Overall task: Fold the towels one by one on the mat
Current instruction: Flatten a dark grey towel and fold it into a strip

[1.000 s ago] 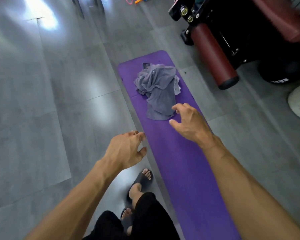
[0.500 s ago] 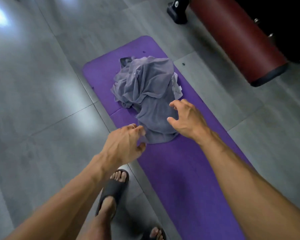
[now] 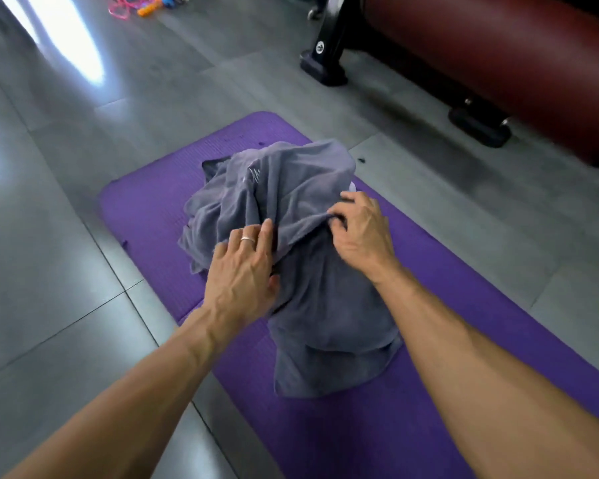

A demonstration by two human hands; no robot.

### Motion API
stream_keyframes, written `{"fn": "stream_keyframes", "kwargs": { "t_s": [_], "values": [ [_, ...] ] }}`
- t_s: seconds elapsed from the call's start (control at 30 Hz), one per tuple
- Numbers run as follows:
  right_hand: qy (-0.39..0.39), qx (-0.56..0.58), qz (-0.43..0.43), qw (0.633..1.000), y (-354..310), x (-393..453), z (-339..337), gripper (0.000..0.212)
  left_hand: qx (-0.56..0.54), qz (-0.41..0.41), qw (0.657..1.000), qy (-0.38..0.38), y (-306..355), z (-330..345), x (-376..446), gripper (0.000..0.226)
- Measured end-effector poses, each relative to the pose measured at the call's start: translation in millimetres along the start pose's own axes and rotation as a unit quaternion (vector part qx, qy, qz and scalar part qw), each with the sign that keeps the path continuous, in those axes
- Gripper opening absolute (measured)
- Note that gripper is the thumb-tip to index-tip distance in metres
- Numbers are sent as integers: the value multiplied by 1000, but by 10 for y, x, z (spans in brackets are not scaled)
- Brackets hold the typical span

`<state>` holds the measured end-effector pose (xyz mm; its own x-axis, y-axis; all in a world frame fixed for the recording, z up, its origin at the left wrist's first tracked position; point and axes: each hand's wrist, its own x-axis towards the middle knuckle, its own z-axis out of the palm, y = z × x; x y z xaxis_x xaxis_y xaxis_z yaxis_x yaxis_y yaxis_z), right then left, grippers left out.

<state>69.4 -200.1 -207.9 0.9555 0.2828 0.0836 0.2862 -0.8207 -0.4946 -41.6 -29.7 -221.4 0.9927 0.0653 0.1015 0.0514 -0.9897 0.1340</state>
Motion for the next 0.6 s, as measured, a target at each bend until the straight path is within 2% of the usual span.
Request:
{"fn": "stream_keyframes", "kwargs": {
  "t_s": [0.03,0.1,0.17,0.23,0.27,0.3,0.37,0.4,0.43,0.5,0.6],
  "values": [
    [21,58,26,998,-13,-2,-126,19,8,-7,1000,2,-3,11,18,78],
    [54,167,77,981,-44,-10,-491,13,11,10,1000,16,45,-51,48,52],
    [95,247,102,959,-59,-16,-885,18,-18,48,998,41,133,-148,120,29],
    [132,299,122,937,-64,-47,-1225,26,-79,78,993,48,250,-281,232,26],
    [147,317,138,927,-50,-63,-1365,28,-111,87,989,54,317,-336,294,31],
    [163,327,157,917,-26,-85,-1490,28,-137,90,985,49,391,-400,358,47],
    [204,331,192,901,26,-146,-1736,24,-151,109,983,-6,543,-519,478,100],
    [227,333,203,893,55,-189,-1861,22,-143,118,982,-37,625,-559,526,120],
    [244,334,209,886,83,-245,-1982,21,-133,127,981,-56,714,-575,574,128],
    [265,327,217,881,138,-395,-2199,18,-113,151,980,-63,894,-578,650,116],
    [275,296,239,883,316,-691,-2409,14,-134,223,965,-32,1169,-512,753,57]
  ]
}}
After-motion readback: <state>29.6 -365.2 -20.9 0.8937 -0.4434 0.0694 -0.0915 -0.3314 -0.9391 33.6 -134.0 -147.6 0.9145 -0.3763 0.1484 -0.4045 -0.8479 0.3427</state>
